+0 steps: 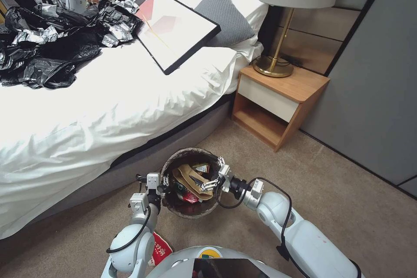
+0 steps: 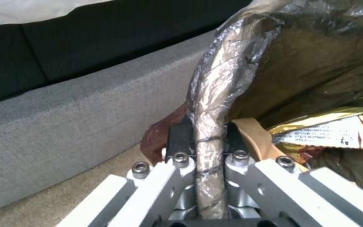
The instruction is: Pick up the trash bin, then pick up the garbage from the floor and place it into the trash bin.
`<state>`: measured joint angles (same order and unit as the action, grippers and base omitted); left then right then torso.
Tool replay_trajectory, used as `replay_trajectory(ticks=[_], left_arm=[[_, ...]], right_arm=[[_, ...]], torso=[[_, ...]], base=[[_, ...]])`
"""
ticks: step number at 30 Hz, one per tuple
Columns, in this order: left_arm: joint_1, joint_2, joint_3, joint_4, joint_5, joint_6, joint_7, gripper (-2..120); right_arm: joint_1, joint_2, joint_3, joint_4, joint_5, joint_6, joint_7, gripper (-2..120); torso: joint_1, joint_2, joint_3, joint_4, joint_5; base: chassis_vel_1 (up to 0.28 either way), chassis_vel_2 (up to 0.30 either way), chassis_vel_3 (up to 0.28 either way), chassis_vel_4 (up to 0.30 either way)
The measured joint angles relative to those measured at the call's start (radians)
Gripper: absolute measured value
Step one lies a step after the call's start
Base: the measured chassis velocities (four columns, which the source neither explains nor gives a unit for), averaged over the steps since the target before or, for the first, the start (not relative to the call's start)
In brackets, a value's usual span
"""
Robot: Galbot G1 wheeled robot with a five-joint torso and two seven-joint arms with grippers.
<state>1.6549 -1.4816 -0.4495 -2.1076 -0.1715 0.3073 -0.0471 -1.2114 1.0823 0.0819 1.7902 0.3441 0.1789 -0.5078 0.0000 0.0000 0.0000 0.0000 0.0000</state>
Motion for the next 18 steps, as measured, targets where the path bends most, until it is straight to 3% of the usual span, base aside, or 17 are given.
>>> replay_trajectory(ticks=[9,15,18], left_arm=[[-0.004,0.001,-0.002,0.002,-0.004,0.001,0.000,2],[-0.005,0.002,-0.003,0.016,-0.005,0.001,0.000,2],[-0.003,0.003,-0.009,0.017,-0.007,0.000,0.000,2]], right_arm=[[-0.017,-0.024,0.018,0.039,0.000,0.002,0.000,100],[-0.052,-0.029,0.084,0.153,-0.024,0.024,0.002,100],[-0.093,0.015,0.155,0.194,-0.116,0.053,0.083,100]], torso=[[0.000,0.000,0.000,-0.0001,0.0001],[0.000,0.000,0.000,0.0000,-0.0001],[0.000,0.000,0.000,0.0000,-0.0001]], base=[[0.000,0.000,0.000,0.000],[0.000,0.000,0.000,0.000],[0.000,0.000,0.000,0.000]])
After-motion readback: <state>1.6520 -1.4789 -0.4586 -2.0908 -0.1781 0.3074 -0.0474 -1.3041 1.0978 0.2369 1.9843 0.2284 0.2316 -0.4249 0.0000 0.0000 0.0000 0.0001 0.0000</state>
